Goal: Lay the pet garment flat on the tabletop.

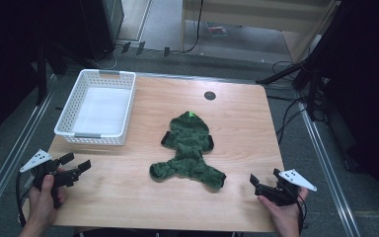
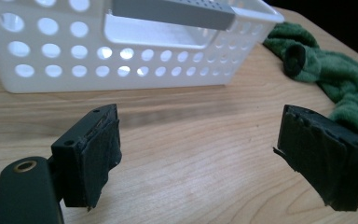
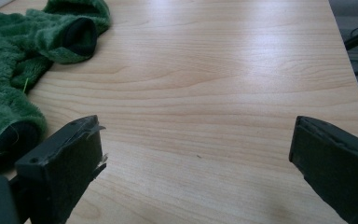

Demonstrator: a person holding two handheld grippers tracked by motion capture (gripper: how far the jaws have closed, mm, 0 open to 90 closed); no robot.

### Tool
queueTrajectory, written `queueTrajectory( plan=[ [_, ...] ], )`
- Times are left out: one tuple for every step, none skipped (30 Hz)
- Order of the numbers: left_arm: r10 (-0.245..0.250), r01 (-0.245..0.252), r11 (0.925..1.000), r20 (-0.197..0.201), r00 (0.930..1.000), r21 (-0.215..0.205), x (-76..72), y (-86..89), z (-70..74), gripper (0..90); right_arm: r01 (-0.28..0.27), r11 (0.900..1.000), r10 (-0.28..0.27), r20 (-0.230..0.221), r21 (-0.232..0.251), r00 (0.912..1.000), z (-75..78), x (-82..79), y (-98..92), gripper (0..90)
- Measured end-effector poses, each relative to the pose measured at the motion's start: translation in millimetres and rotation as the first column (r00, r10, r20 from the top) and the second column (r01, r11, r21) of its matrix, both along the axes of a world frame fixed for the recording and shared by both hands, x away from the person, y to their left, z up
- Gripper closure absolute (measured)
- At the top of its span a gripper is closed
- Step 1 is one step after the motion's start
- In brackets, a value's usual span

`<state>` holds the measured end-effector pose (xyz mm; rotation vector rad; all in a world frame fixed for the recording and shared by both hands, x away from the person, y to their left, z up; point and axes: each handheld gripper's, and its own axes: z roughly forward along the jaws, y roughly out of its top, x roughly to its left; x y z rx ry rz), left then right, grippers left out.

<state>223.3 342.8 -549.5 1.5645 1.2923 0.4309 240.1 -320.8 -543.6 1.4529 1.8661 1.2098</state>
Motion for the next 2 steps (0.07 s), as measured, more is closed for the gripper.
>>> queueTrajectory(
  plan=[
    [-0.009,0.009,0.9999,-0.002,1.0,0.009,0.0,-1.6,-0.2,13.6,0.0,1.0,0.0,0.003,0.0,1.0,-0.2,0.0,0.1,2.7],
    [-0.016,0.016,0.9998,-0.006,0.9998,0.015,0.3,-3.0,-0.5,13.6,0.002,1.0,-0.002,0.0,0.003,1.0,-0.3,0.1,-0.3,2.7]
  ],
)
